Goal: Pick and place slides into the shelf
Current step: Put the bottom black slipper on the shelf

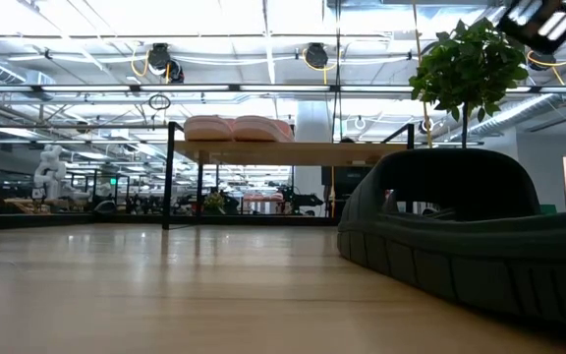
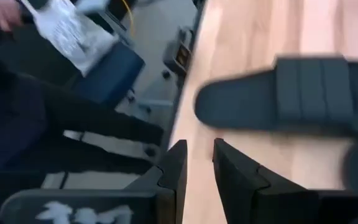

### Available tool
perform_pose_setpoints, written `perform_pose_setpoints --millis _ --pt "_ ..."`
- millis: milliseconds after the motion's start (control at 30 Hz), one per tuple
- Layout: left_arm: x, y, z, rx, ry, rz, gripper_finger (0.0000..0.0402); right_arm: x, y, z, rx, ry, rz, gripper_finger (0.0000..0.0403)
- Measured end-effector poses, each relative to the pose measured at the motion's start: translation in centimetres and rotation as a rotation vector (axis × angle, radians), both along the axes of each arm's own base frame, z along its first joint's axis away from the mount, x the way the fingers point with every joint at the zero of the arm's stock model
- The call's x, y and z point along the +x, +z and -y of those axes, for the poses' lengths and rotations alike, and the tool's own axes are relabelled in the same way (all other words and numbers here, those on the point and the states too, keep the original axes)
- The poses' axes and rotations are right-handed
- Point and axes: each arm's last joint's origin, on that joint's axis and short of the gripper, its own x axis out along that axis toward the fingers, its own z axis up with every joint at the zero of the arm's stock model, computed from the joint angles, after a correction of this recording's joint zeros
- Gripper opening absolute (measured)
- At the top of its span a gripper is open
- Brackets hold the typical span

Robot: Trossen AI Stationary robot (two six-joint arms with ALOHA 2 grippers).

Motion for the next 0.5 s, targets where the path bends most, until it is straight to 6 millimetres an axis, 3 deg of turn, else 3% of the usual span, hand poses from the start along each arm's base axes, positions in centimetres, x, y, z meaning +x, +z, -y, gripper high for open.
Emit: perform_pose_setpoints --millis 233,500 --pt "1.4 -3.9 2.2 -0.079 0.050 -0.030 0.0056 -1.0 -0.5 1.2 -0.172 -0.089 -0.030 0.0070" --pt "2.6 -6.7 2.9 -0.122 0.088 -0.052 0.0046 -1.1 0.3 2.9 -0.329 -0.247 0.102 0.0070"
